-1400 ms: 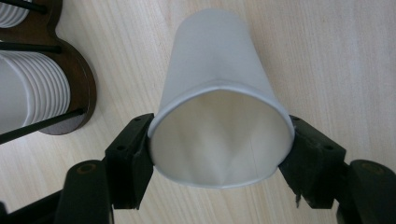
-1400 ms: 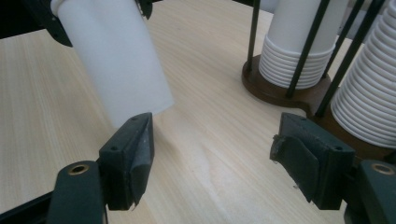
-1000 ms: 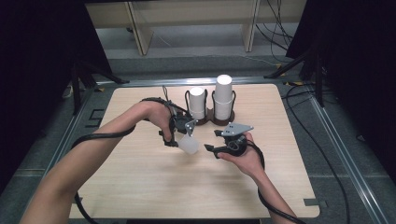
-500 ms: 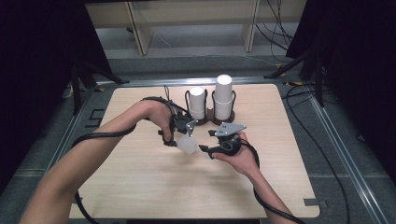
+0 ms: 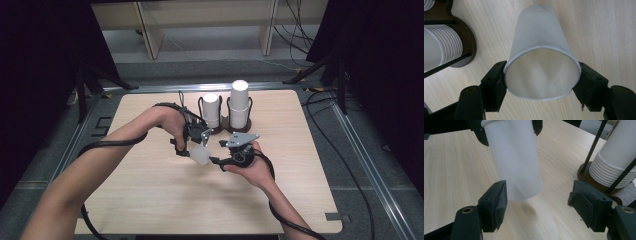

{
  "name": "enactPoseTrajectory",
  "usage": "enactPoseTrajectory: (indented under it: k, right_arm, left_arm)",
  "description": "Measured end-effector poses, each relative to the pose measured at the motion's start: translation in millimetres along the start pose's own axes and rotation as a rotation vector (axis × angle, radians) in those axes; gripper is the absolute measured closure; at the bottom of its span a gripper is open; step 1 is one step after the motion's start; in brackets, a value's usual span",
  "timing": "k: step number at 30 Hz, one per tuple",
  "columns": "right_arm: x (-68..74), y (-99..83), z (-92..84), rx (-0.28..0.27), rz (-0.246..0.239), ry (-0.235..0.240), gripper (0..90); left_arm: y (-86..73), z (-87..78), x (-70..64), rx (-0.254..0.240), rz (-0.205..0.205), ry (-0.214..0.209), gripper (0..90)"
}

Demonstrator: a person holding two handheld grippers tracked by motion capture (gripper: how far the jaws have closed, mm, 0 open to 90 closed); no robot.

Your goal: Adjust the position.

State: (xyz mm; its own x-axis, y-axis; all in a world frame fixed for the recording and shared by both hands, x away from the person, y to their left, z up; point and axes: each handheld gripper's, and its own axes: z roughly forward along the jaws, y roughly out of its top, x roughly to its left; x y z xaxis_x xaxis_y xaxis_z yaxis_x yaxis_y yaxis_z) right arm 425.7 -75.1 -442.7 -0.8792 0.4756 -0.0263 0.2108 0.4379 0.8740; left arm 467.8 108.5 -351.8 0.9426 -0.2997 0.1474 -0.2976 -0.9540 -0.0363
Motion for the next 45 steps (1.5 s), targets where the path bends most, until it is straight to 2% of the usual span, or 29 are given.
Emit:
enactPoseTrajectory:
  k: [6, 7, 13, 14, 23, 27, 28, 30, 31, 36, 37, 39, 40, 42, 45]
  right_arm:
    - [1.8, 2.6, 3.1, -0.011, -0.022, 0.001, 30.2]
    - [3.3, 2.9, 3.8, -0.010, -0.005, 0.006, 30.3]
    - [5.7, 5.6, 7.9, -0.004, -0.024, 0.030, 30.5]
    - [6.5, 5.7, 9.0, -0.012, -0.021, 0.021, 30.6]
    - [8.8, 7.5, 14.6, -0.008, -0.039, 0.043, 30.8]
    - [9.8, 8.4, 16.4, -0.018, -0.054, 0.031, 30.8]
    - [11.0, 8.7, 16.5, -0.008, -0.040, 0.044, 30.9]
    - [11.5, 9.1, 17.6, -0.014, -0.042, 0.044, 30.9]
    - [12.7, 8.9, 17.5, -0.011, -0.023, 0.041, 30.9]
    - [13.5, 10.1, 20.6, -0.016, -0.045, 0.053, 30.9]
    - [12.9, 10.5, 21.0, -0.022, -0.063, 0.045, 30.9]
    - [13.4, 10.8, 21.5, -0.022, -0.063, 0.049, 30.9]
    - [15.8, 10.3, 21.4, -0.014, -0.028, 0.053, 30.9]
    - [14.5, 10.6, 22.7, -0.020, -0.062, 0.052, 30.9]
    - [15.1, 11.1, 23.2, -0.015, -0.071, 0.059, 30.9]
  left_arm:
    - [2.3, 0.1, -0.1, 0.011, 0.007, -0.003, 32.0]
    - [2.7, 0.1, -0.3, 0.012, 0.008, -0.002, 32.0]
    - [4.3, 1.3, -0.2, 0.024, 0.017, -0.006, 32.0]
    - [4.3, 1.6, -0.2, 0.025, 0.017, -0.008, 32.0]
    - [4.0, 2.5, -0.4, 0.027, 0.015, -0.010, 32.0]
    - [4.6, 2.4, -0.5, 0.025, 0.019, -0.009, 32.0]
    - [4.7, 2.4, -0.3, 0.025, 0.020, -0.008, 32.0]
    - [5.1, 2.7, -0.8, 0.019, 0.016, -0.010, 32.0]
    - [5.4, 2.5, -0.6, 0.024, 0.022, -0.009, 32.0]
    - [6.8, 2.1, -1.0, 0.022, 0.020, -0.010, 32.0]
    - [7.1, 1.8, -0.7, 0.026, 0.024, -0.009, 32.0]
    - [7.7, 1.6, -0.8, 0.028, 0.028, -0.011, 32.0]
    - [8.0, 1.6, -0.8, 0.028, 0.029, -0.010, 32.0]
    - [8.5, 1.9, -1.4, 0.021, 0.026, -0.011, 32.0]
    - [9.2, 1.7, -1.3, 0.024, 0.030, -0.011, 32.0]
